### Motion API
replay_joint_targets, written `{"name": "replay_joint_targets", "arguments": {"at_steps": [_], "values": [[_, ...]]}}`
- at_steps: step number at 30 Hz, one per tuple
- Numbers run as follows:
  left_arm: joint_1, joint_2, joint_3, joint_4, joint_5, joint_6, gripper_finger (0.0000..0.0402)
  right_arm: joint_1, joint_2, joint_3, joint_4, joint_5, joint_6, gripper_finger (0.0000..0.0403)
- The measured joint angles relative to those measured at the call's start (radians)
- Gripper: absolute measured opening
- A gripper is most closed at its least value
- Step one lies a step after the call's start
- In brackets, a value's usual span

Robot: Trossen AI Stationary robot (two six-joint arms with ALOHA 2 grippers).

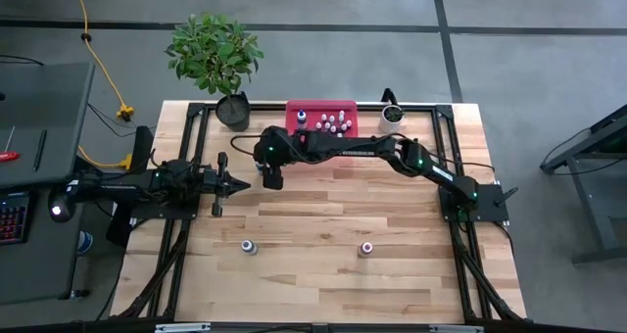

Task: Pick & Place food coloring
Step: Put the large black food coloring bottle into the red bin

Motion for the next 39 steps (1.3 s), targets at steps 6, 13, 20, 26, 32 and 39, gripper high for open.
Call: {"name": "replay_joint_targets", "arguments": {"at_steps": [6, 13, 20, 26, 32, 39], "values": [[0.000, 0.000, 0.000, 0.000, 0.000, 0.000, 0.0000, -0.009, 0.023, 0.000, 0.006, -0.007, 0.025, 0.0220], [0.000, 0.000, 0.000, 0.000, 0.000, 0.000, 0.0000, -0.012, 0.029, 0.000, 0.022, -0.004, 0.031, 0.0220], [0.000, 0.000, 0.000, 0.000, 0.000, 0.000, 0.0000, -0.019, 0.029, 0.000, 0.024, -0.004, 0.060, 0.0220], [0.000, 0.000, 0.000, 0.000, 0.000, 0.000, 0.0000, -0.023, 0.045, -0.001, 0.048, -0.028, 0.108, 0.0220], [0.000, 0.000, 0.000, 0.000, 0.000, 0.000, 0.0000, -0.023, 0.053, -0.002, 0.060, -0.028, 0.120, 0.0220], [0.000, 0.000, 0.000, 0.000, 0.000, 0.000, 0.0000, -0.023, 0.053, -0.002, 0.057, -0.029, 0.122, 0.0201]]}}
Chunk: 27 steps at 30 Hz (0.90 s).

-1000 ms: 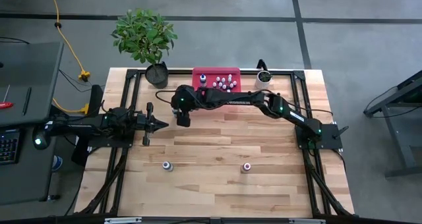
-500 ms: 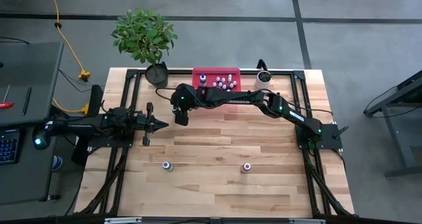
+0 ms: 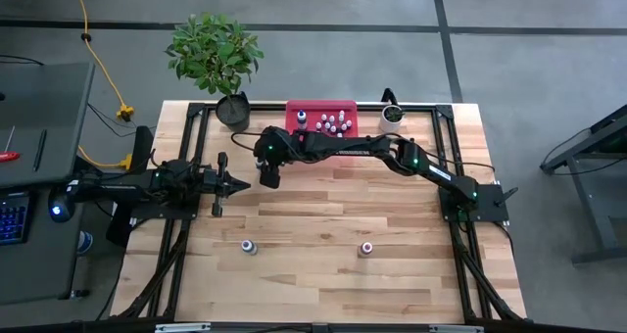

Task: Pick & Place food coloring
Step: Put the large black food coloring bottle into the red bin

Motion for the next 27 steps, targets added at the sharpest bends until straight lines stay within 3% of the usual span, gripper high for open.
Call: {"name": "replay_joint_targets", "arguments": {"at_steps": [9, 27], "values": [[0.000, 0.000, 0.000, 0.000, 0.000, 0.000, 0.0000, 0.000, 0.000, 0.000, -0.003, -0.007, -0.002, 0.0108], [0.000, 0.000, 0.000, 0.000, 0.000, 0.000, 0.0000, 0.005, -0.059, 0.011, -0.081, 0.031, 0.012, 0.0106]]}}
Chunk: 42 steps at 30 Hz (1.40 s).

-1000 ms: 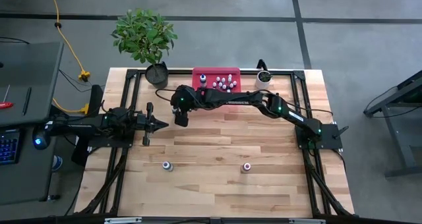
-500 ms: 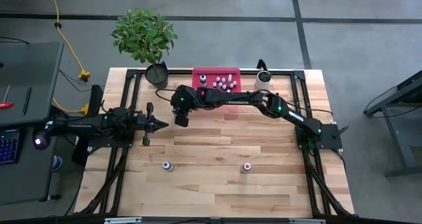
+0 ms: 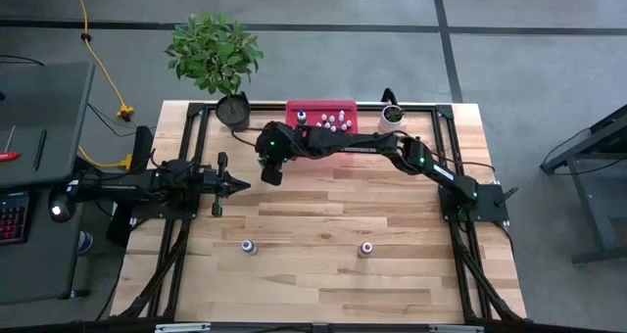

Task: Pick & Place food coloring
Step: Put the large black food coloring bottle into the red bin

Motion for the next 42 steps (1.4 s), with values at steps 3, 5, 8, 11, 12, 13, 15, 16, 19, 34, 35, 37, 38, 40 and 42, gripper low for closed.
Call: {"name": "replay_joint_targets", "arguments": {"at_steps": [3, 5, 8, 11, 12, 13, 15, 16, 19, 34, 35, 37, 38, 40, 42], "values": [[0.000, 0.000, 0.000, 0.000, 0.000, 0.000, 0.0000, 0.000, -0.029, 0.000, -0.019, 0.000, 0.000, 0.0106], [0.000, 0.000, 0.000, 0.000, 0.000, 0.000, 0.0000, 0.000, -0.052, 0.000, -0.026, 0.001, 0.000, 0.0106], [0.000, 0.000, 0.000, 0.000, 0.000, 0.000, 0.0000, 0.000, -0.102, 0.000, -0.026, 0.039, 0.000, 0.0106], [0.000, 0.000, 0.000, 0.000, 0.000, 0.000, 0.0000, 0.000, -0.146, 0.000, -0.040, 0.091, 0.000, 0.0106], [0.000, 0.000, 0.000, 0.000, 0.000, 0.000, 0.0000, 0.000, -0.160, 0.000, -0.050, 0.111, 0.001, 0.0106], [0.000, 0.000, 0.000, 0.000, 0.000, 0.000, 0.0000, 0.000, -0.170, 0.000, -0.061, 0.134, 0.004, 0.0106], [0.000, 0.000, 0.000, 0.000, 0.000, 0.000, 0.0000, 0.000, -0.198, 0.000, -0.090, 0.168, 0.024, 0.0106], [0.000, 0.000, 0.000, 0.000, 0.000, 0.000, 0.0000, 0.000, -0.210, 0.000, -0.106, 0.177, 0.036, 0.0106], [0.000, 0.000, 0.000, 0.000, 0.000, 0.000, 0.0000, -0.011, -0.241, 0.000, -0.164, 0.178, 0.097, 0.0106], [0.000, 0.000, 0.000, 0.000, 0.000, 0.000, 0.0000, -0.122, -0.257, -0.072, -0.320, 0.277, 0.308, 0.0106], [0.000, 0.000, 0.000, 0.000, 0.000, 0.000, 0.0000, -0.127, -0.257, -0.087, -0.306, 0.276, 0.315, 0.0106], [0.000, 0.000, 0.000, 0.000, 0.000, 0.000, 0.0000, -0.131, -0.257, -0.130, -0.255, 0.285, 0.318, 0.0106], [0.000, 0.000, 0.000, 0.000, 0.000, 0.000, 0.0000, -0.133, -0.257, -0.152, -0.225, 0.297, 0.318, 0.0106], [0.000, 0.000, 0.000, 0.000, 0.000, 0.000, 0.0000, -0.137, -0.257, -0.190, -0.182, 0.321, 0.319, 0.0106], [0.000, 0.000, 0.000, 0.000, 0.000, 0.000, 0.0000, -0.142, -0.257, -0.230, -0.135, 0.333, 0.319, 0.0106]]}}
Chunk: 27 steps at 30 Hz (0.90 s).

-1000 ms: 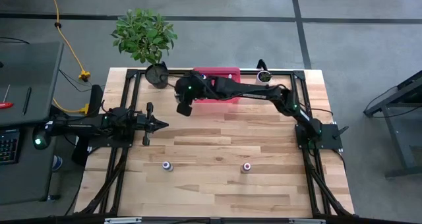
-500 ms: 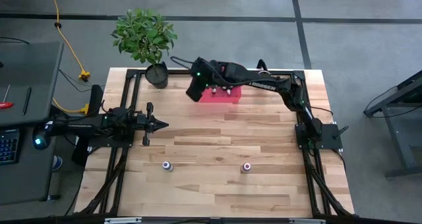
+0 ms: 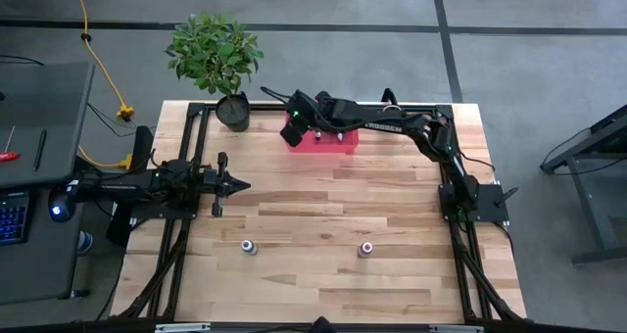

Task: Pick & Place food coloring
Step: Put the large black food coloring bottle into the red bin

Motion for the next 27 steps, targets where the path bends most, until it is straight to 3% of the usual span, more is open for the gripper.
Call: {"name": "replay_joint_targets", "arguments": {"at_steps": [13, 27], "values": [[0.000, 0.000, 0.000, 0.000, 0.000, 0.000, 0.0000, -0.009, 0.002, -0.227, 0.275, 0.003, 0.065, 0.0106], [0.000, 0.000, 0.000, 0.000, 0.000, 0.000, 0.0000, -0.018, 0.024, -0.287, 0.402, -0.030, 0.075, 0.0106]]}}
